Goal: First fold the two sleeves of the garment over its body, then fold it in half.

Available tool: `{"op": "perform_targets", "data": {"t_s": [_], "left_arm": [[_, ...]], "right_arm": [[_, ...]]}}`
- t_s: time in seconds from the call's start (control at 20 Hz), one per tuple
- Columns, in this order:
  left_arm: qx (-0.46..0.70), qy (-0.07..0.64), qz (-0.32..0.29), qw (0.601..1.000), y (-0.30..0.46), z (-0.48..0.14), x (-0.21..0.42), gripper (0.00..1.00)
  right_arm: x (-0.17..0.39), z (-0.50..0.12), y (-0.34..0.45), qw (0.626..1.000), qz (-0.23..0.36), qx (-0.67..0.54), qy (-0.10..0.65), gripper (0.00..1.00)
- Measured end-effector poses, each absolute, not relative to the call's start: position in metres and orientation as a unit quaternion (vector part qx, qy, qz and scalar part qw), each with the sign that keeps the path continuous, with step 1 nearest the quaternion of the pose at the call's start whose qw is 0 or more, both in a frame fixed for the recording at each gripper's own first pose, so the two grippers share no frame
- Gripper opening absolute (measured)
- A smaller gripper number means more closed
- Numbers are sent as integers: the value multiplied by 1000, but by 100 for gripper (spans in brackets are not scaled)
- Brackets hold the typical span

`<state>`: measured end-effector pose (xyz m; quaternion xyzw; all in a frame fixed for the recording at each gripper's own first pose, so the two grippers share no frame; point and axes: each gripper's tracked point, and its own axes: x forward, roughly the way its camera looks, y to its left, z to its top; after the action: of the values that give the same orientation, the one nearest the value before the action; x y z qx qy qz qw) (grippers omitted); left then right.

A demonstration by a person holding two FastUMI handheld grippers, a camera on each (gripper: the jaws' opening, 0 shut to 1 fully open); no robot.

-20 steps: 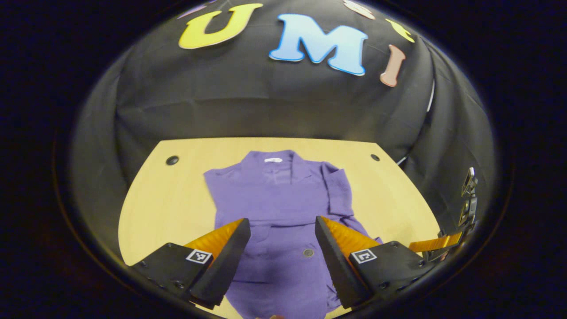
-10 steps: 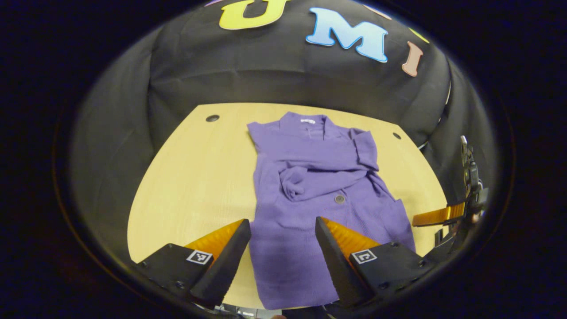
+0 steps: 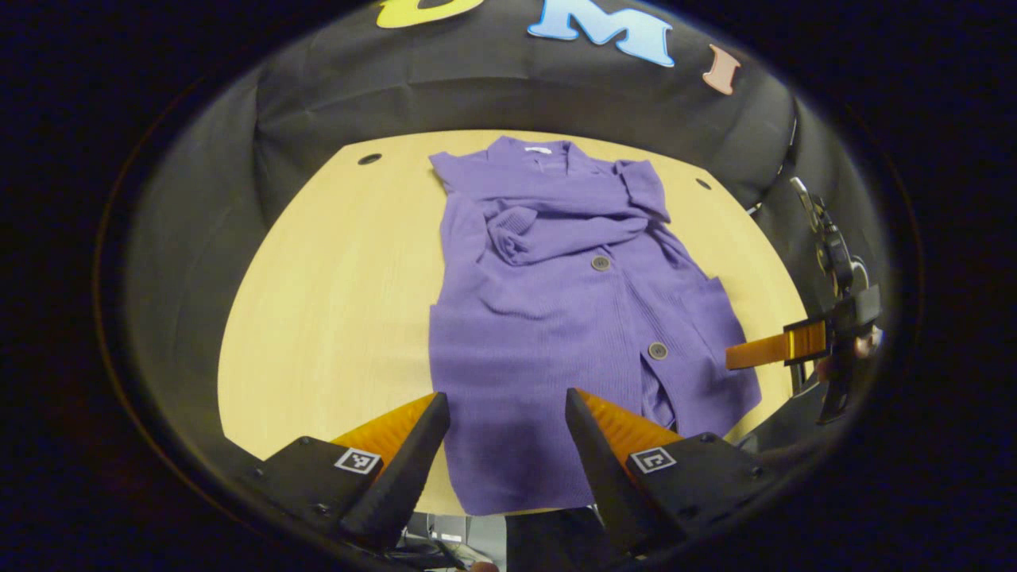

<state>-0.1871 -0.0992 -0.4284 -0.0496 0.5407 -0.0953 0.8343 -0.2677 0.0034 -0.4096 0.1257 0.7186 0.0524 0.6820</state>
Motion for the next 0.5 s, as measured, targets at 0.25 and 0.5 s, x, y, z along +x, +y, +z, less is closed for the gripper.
{"op": "perform_targets", "data": {"t_s": [0.25,0.5], "left_arm": [[-17,598,-75,798,-99,-461,-216,95],[1,636,-46,770,-93,-493,-224,98]], "right_arm": [[-284,-421,-4,668,44,64,740,93],[-301,-433,12,651,54,37,756,93]]}}
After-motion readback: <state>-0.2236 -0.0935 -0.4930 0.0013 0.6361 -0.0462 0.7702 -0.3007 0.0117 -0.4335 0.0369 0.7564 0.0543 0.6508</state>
